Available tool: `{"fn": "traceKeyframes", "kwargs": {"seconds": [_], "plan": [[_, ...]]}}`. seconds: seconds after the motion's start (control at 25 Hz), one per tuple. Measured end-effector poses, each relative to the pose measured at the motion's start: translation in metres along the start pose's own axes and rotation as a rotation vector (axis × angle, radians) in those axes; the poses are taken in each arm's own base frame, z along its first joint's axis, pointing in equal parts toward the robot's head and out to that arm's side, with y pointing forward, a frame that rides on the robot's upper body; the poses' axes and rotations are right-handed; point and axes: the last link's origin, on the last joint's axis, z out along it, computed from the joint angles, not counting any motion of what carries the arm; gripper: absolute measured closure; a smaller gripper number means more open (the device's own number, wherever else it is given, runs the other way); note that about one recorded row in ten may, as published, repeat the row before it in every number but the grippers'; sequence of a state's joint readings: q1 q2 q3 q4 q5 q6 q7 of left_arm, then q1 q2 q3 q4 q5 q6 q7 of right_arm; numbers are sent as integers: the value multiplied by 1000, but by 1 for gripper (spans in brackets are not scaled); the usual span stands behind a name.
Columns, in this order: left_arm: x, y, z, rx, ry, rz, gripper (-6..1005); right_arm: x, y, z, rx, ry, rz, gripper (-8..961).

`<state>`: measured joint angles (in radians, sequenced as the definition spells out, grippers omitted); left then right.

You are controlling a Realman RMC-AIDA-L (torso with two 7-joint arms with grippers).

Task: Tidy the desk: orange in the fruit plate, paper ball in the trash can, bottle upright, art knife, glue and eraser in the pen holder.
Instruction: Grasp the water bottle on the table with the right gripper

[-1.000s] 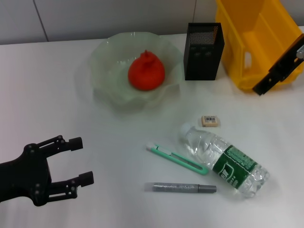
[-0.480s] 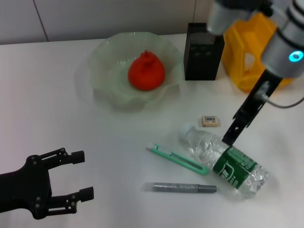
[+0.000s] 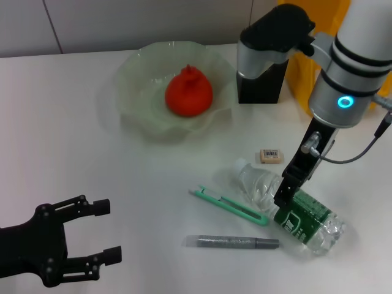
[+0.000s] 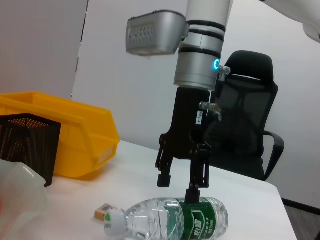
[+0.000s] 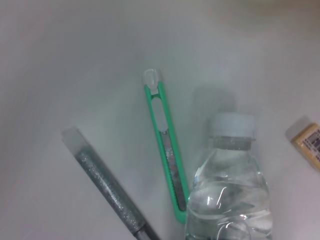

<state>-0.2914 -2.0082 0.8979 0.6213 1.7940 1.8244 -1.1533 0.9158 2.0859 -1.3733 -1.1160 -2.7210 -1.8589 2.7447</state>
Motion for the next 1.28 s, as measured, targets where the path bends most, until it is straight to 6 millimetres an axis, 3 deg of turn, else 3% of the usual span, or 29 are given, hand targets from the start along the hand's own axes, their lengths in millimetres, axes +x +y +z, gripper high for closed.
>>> {"fn": "traceKeyframes", "kwargs": {"seconds": [0.6,1.28], "plan": [[-6,4,4,-9,-17,31,174,-7,-3,22,21,17,60,118],[-8,3,6,-2,-20,26,177,-16,6,47,56,45,-16,119]]}}
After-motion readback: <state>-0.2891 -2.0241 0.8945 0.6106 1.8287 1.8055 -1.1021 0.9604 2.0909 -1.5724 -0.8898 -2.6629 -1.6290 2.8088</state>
